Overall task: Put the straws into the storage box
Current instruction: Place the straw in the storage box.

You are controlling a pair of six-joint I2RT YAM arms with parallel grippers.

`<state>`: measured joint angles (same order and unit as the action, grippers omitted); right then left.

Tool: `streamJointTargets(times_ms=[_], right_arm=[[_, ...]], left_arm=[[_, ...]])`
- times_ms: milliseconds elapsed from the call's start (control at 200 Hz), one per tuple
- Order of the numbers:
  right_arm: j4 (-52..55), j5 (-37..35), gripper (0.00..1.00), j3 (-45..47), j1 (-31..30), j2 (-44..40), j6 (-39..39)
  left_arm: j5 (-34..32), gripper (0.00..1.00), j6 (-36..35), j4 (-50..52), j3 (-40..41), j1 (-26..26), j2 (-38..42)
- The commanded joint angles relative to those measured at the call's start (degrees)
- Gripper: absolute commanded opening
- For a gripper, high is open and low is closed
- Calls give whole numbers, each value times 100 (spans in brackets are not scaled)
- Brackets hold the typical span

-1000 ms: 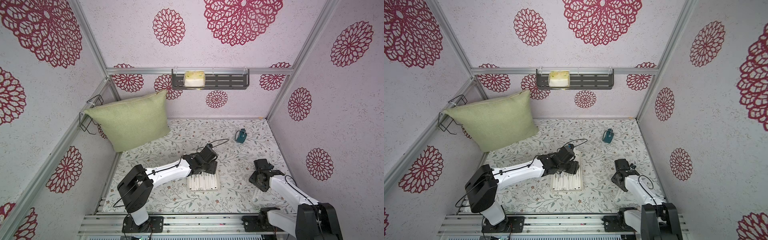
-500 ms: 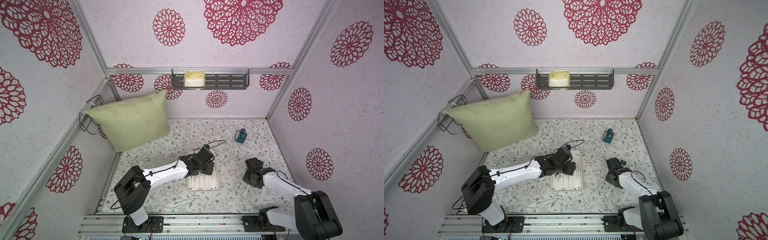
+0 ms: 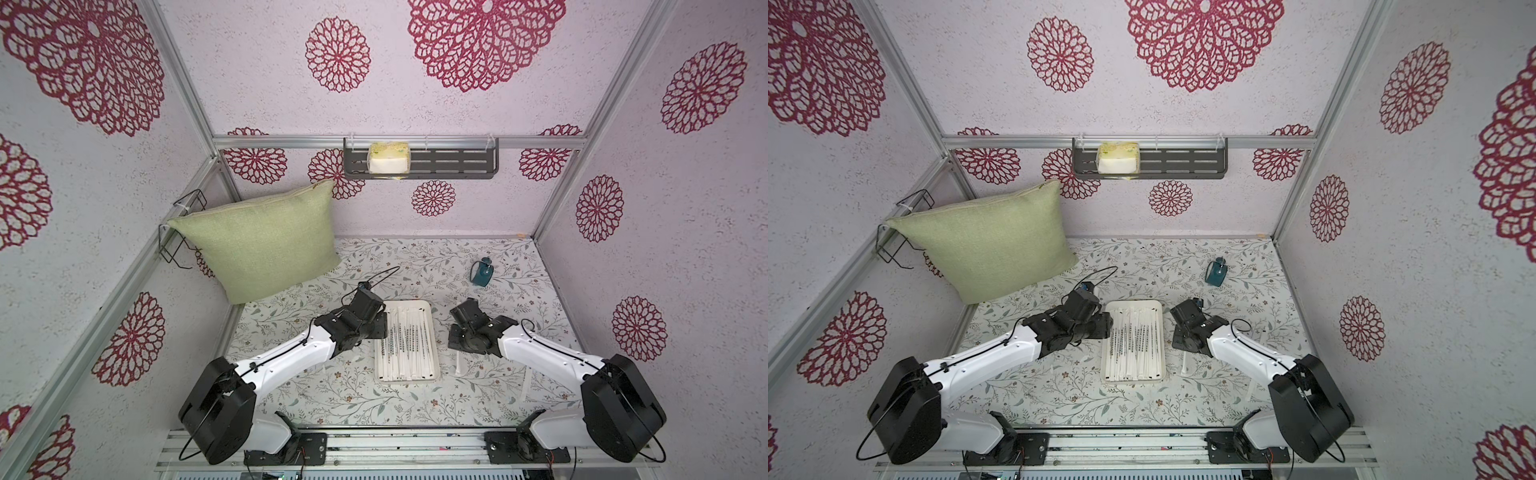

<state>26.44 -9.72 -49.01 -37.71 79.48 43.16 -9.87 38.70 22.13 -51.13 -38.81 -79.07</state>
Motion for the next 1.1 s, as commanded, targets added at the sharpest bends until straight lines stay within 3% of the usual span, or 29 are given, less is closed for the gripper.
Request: streamJointTargets(times_ms=[0,140,460,680,931,1091], right_arm=[[130,128,3,-658,-494,191,238],[-30,198,4,-1132,-960,781,482],[-370,151,5,-1004,-984,1512,771],[-437,88,12,-895,-992,1647,852],[112,-23,26,-1172,-959,1250,727],[687,-144,31,-1154,-573,623,605]], left_arm=[[-50,66,231,-55,217,281,312],[45,66,323,-86,435,479,561],[125,66,342,-94,534,491,633],[187,66,340,-162,526,490,554],[99,66,239,-101,469,497,605],[147,66,136,-86,264,487,513]])
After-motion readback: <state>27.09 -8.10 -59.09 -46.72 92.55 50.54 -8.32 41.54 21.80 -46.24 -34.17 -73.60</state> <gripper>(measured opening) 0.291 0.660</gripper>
